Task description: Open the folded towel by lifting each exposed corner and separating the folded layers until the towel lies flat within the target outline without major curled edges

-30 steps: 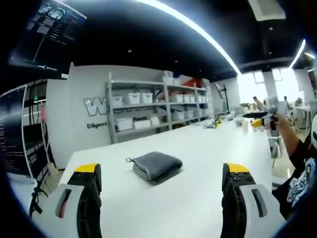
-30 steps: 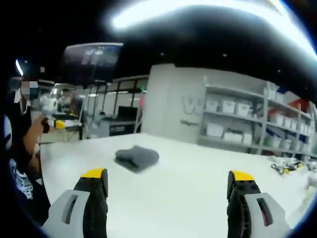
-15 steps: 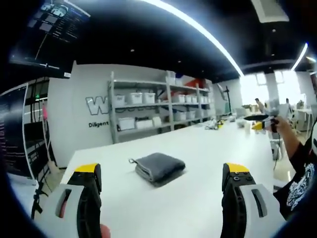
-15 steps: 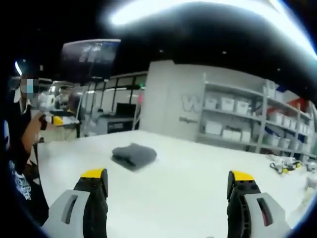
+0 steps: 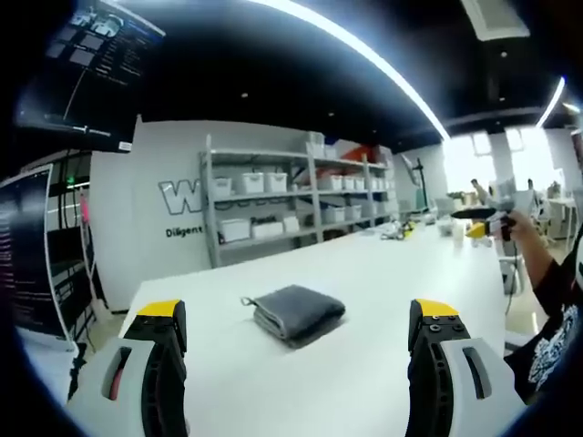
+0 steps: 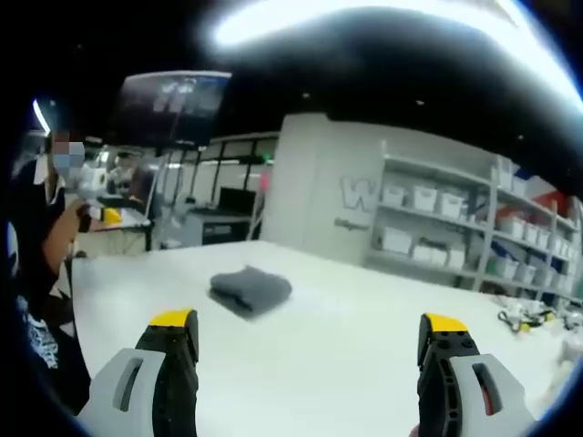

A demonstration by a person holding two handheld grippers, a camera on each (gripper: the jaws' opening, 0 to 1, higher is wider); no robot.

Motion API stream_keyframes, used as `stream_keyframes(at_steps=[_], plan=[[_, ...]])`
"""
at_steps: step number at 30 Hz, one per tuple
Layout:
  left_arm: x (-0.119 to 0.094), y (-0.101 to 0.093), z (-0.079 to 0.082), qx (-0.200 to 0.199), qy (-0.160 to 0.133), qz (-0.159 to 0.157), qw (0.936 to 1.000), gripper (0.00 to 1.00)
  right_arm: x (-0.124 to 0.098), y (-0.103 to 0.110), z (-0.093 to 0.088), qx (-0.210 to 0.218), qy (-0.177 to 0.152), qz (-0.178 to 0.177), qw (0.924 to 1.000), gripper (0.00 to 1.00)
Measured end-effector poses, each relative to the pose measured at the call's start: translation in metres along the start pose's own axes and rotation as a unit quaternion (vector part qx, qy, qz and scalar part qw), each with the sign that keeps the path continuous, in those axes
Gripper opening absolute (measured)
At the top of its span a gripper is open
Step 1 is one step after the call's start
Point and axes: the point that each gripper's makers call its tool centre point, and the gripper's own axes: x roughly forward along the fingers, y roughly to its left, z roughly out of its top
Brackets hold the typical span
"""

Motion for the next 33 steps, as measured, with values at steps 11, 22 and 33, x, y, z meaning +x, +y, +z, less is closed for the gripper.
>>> stream_keyframes(at_steps=[11, 22, 33], plan=[[0.018, 0.005, -0.002, 0.004, 0.002, -0.005, 1.0000, 1.00, 0.015, -0.008, 0.005, 0.002, -0.006, -0.004, 1.0000, 1.00], [0.040, 0.009, 0.002, 0.008, -0.006, -0.005, 0.9999, 1.00, 0.030, -0.018, 0.018, -0.001, -0.013, -0.007, 0.9999, 1.00], [0.060, 0.009, 0.004, 0.009, -0.002, -0.018, 0.9998, 1.00, 0.051, -0.017, 0.015, -0.003, -0.002, 0.003, 1.0000, 1.00]])
